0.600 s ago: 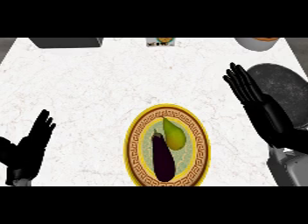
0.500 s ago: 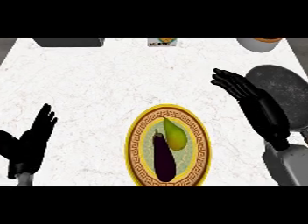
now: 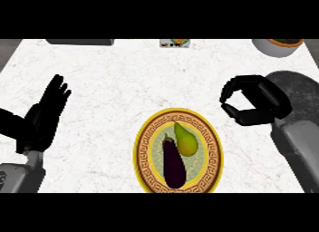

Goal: Pick the pear from the plate and place it in the pan

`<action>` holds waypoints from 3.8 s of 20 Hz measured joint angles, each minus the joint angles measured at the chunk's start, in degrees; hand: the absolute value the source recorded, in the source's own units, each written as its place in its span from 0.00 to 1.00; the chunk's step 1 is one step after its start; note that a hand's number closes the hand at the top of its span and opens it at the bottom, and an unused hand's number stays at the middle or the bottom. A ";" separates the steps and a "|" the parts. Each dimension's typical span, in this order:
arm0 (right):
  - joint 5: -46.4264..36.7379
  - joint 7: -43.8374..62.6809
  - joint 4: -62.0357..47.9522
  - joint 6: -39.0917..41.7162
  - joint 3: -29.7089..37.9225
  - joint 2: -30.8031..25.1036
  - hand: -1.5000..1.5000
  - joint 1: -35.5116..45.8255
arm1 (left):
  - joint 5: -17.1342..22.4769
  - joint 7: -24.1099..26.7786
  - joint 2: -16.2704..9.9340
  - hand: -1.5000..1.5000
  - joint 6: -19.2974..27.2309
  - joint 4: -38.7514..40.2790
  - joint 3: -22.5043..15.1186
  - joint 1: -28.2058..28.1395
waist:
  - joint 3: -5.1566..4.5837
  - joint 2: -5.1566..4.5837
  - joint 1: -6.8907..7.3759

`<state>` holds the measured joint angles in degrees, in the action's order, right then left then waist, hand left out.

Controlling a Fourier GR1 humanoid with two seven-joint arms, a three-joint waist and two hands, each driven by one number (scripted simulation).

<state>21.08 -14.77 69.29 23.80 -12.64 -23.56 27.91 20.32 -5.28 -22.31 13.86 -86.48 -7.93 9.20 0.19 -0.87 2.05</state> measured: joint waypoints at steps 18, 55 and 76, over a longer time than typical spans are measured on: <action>-28.60 -16.22 -22.45 6.32 -8.49 -4.22 0.00 22.86 | -1.76 -2.87 1.69 0.50 -0.14 -1.39 0.43 1.68 | -0.18 0.37 0.01; -61.66 0.26 -0.50 18.33 -22.00 5.98 0.00 19.58 | -6.30 -5.02 4.89 0.50 -3.42 -3.11 5.94 -0.13 | -0.20 0.96 -2.01; -78.59 -4.94 -18.14 10.46 -18.88 17.89 0.00 18.32 | -9.18 -7.61 7.76 0.50 -6.08 -3.69 8.70 1.05 | -0.19 0.77 -1.57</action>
<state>-57.51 -19.72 51.15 34.26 -31.52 -5.67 46.23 11.13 -12.89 -14.55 7.78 -90.17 0.77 10.25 0.00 -0.10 0.47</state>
